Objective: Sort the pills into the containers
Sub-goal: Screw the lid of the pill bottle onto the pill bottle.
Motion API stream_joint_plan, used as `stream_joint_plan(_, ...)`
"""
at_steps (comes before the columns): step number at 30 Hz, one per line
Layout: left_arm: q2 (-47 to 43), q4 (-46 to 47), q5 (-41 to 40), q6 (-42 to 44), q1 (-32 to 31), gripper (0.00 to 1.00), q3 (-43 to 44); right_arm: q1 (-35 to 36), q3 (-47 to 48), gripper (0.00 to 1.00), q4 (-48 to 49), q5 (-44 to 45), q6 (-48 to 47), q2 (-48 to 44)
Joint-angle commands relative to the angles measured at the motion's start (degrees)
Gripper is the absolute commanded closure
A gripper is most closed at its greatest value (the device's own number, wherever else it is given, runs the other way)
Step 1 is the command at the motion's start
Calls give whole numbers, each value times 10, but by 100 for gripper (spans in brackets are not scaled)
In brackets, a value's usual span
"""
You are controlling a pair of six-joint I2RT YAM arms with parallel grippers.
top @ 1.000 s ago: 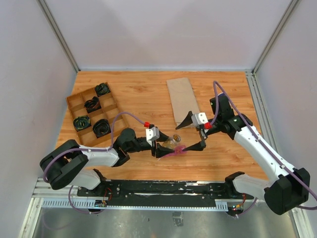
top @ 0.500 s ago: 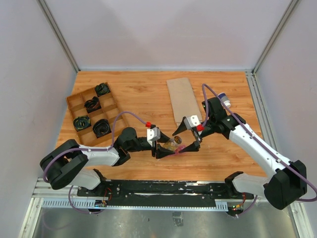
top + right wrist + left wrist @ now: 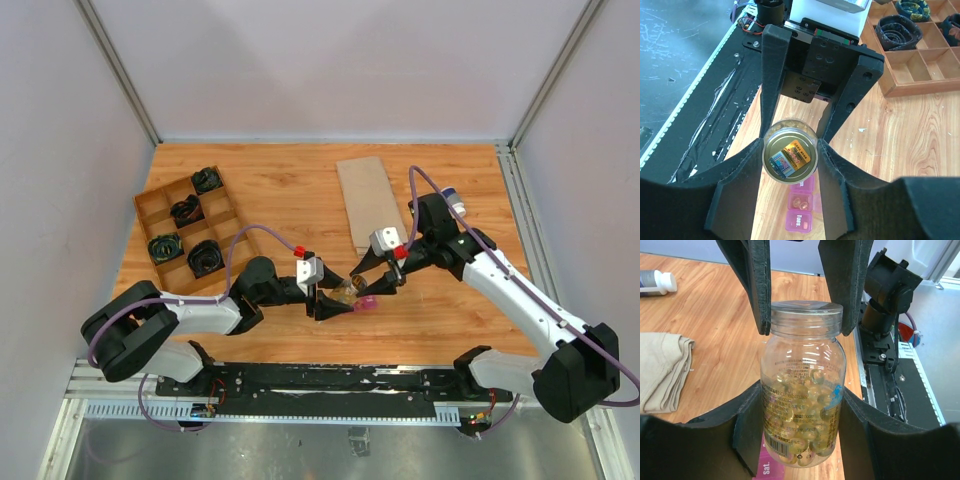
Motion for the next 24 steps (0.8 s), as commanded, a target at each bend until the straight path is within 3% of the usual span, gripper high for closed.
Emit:
stream_joint_plan(1, -6, 66, -4, -16, 2, 100, 0, 8, 11, 57, 24, 9, 51, 0)
stream_joint_plan(6, -7, 109, -65, -26, 1, 100, -13, 7, 8, 65, 84, 40, 147, 5)
stream_joint_plan(14, 3, 97, -306, 6, -34, 100, -7, 7, 18, 79, 168, 156, 337, 48)
stream_joint_plan(19, 17, 78, -369, 15, -44, 100, 8, 7, 25, 81, 187, 209, 412, 72)
stream_joint_plan(24, 28, 56, -382, 14, -44, 100, 16, 7, 28, 81, 189, 211, 430, 74)
